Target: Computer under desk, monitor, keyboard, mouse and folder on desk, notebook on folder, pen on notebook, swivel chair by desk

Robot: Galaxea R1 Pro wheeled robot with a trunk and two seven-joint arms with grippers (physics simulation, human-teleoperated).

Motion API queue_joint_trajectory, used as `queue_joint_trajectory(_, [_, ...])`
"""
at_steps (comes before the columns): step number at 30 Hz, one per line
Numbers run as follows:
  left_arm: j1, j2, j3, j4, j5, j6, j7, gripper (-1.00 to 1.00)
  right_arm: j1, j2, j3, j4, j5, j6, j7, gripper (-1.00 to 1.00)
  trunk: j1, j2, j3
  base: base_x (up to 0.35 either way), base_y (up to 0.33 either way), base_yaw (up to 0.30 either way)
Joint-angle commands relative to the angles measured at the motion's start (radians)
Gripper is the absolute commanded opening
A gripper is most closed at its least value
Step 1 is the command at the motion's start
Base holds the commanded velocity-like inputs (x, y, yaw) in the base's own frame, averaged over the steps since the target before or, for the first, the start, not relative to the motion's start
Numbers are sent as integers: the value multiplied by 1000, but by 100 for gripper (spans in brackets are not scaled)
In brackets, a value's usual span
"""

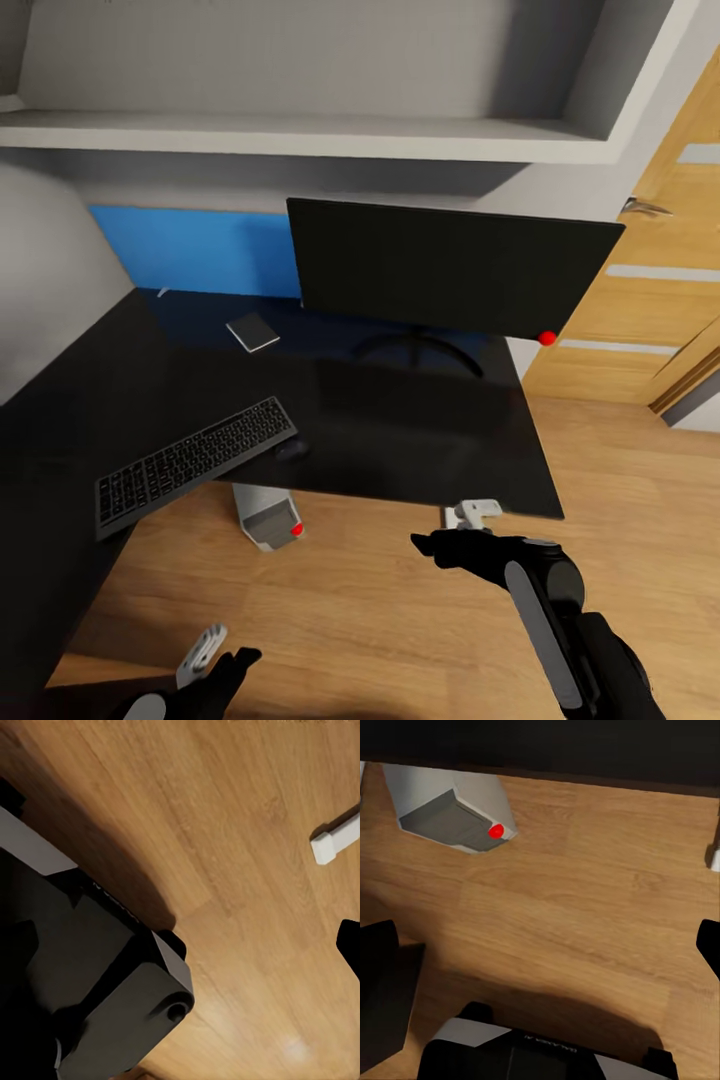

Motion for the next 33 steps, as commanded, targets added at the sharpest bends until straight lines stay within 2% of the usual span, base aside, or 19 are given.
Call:
queue_joint_trajectory(1, [-1,1,-2,0,10,-1,10,100,-4,9,5,-1,6,9,5,100,1,-2,0,0,0,6])
queue_joint_trajectory(6, [-2,1,-2,3,10,-2,10,100,-9,23,13,-1,7,16,6,100,1,-2,8,0,0,3])
queue_joint_trajectory(11, [-3,1,-2,3,10,-2,10,100,-7,26,17,-1,7,18,5,100,1,-2,15,0,0,0])
queue_joint_trajectory(13, [-3,1,-2,4,10,-2,10,100,-4,27,29,-1,7,19,5,100,1,-2,18,0,0,0])
queue_joint_trajectory(16, [-5,1,-2,7,10,-3,10,100,-7,26,84,-1,7,20,6,100,1,-2,23,0,0,0])
queue_joint_trajectory(19, [-7,0,-2,15,10,-11,10,100,-18,29,104,-1,7,28,7,100,1,-2,28,0,0,3])
queue_joint_trajectory(20, [-8,0,-2,18,10,-17,9,100,-32,36,113,-1,7,47,7,100,1,-2,29,0,0,26])
queue_joint_trajectory(25, [-10,0,-3,24,10,-25,8,100,-67,72,124,-1,7,49,8,100,1,-2,37,0,0,73])
queue_joint_trajectory(33, [-10,-1,-4,26,9,-29,9,100,-93,94,128,-1,6,49,8,100,1,-2,48,0,0,122])
